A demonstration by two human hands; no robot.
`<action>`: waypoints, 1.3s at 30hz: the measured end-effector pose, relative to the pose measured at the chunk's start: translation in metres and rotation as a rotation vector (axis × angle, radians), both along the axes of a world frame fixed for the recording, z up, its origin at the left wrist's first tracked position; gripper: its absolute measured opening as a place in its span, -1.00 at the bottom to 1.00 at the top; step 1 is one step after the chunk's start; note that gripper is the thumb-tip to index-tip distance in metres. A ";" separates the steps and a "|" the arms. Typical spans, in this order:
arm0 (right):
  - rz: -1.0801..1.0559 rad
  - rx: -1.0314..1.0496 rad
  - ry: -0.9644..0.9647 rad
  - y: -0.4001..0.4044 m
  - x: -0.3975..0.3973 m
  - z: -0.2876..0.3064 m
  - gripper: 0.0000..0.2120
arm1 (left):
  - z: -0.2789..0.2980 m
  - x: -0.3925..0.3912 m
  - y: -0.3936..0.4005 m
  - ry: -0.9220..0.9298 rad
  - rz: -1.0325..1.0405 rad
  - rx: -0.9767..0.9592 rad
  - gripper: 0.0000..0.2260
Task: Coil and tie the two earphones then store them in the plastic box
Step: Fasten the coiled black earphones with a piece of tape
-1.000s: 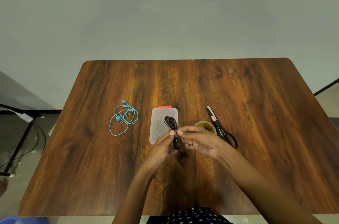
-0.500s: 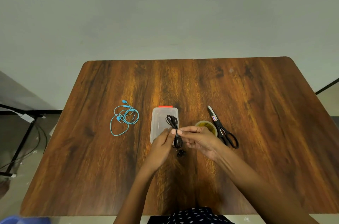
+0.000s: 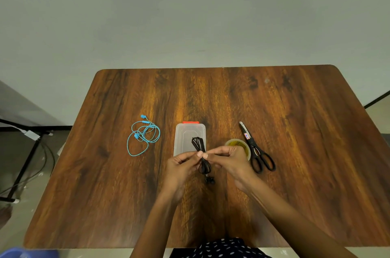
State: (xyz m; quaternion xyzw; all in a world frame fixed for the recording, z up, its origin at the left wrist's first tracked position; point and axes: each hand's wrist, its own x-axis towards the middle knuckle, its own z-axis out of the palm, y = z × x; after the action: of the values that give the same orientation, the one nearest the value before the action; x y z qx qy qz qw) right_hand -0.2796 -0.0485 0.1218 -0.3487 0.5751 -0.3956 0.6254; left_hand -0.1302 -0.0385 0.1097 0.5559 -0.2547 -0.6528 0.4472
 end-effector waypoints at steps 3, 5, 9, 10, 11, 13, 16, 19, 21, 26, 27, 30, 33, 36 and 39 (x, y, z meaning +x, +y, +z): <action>0.019 0.072 -0.017 -0.002 -0.001 0.000 -0.80 | 0.001 -0.003 -0.001 0.035 0.005 -0.028 -0.90; 0.032 0.123 -0.051 -0.004 -0.003 0.000 -0.81 | 0.000 -0.004 -0.002 -0.004 0.001 -0.073 -0.87; 0.023 0.176 -0.087 -0.004 -0.005 -0.001 -0.80 | -0.005 -0.008 0.000 -0.169 0.012 -0.155 -0.89; 0.008 0.176 -0.083 -0.003 -0.004 -0.001 -0.78 | -0.006 -0.009 0.000 -0.203 0.008 -0.175 -0.90; -0.011 0.178 -0.081 -0.002 -0.004 -0.001 -0.76 | -0.007 -0.010 0.000 -0.226 -0.001 -0.190 -0.90; -0.041 0.182 -0.080 -0.001 -0.004 -0.002 -0.76 | -0.008 -0.010 -0.001 -0.245 -0.016 -0.194 -0.89; -0.018 0.181 -0.071 -0.003 -0.003 -0.002 -0.85 | -0.009 -0.008 0.000 -0.243 -0.029 -0.189 -0.90; 0.027 0.228 -0.108 -0.006 -0.005 -0.002 -0.84 | -0.011 -0.006 0.001 -0.223 -0.049 -0.195 -0.89; 0.070 0.263 -0.139 -0.009 -0.006 0.000 -0.85 | -0.010 -0.006 0.002 -0.202 -0.048 -0.180 -0.88; 0.138 0.309 -0.142 -0.012 -0.009 0.002 -0.87 | -0.011 -0.007 0.003 -0.111 -0.035 -0.093 -0.87; 0.136 0.323 -0.155 -0.012 -0.009 0.002 -0.86 | -0.011 -0.007 0.002 -0.079 -0.034 -0.078 -0.85; 0.131 0.389 -0.277 -0.013 -0.010 0.003 -0.86 | -0.012 -0.007 0.001 0.038 -0.010 -0.029 -0.75; 0.119 0.472 -0.443 -0.015 -0.011 0.001 -0.85 | -0.011 -0.008 -0.001 0.150 -0.005 0.011 -0.66; 0.112 0.489 -0.504 -0.015 -0.012 -0.002 -0.88 | -0.012 -0.006 -0.001 0.179 -0.018 0.018 -0.66; 0.105 0.428 -0.455 -0.013 -0.011 -0.003 -0.89 | -0.012 -0.005 0.001 0.107 -0.029 -0.012 -0.70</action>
State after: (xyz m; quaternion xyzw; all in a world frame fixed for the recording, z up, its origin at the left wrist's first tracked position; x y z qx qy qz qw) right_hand -0.2904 -0.0617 0.1185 -0.1411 0.4717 -0.3006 0.8168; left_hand -0.1354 -0.0372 0.0978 0.5138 -0.2423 -0.6863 0.4542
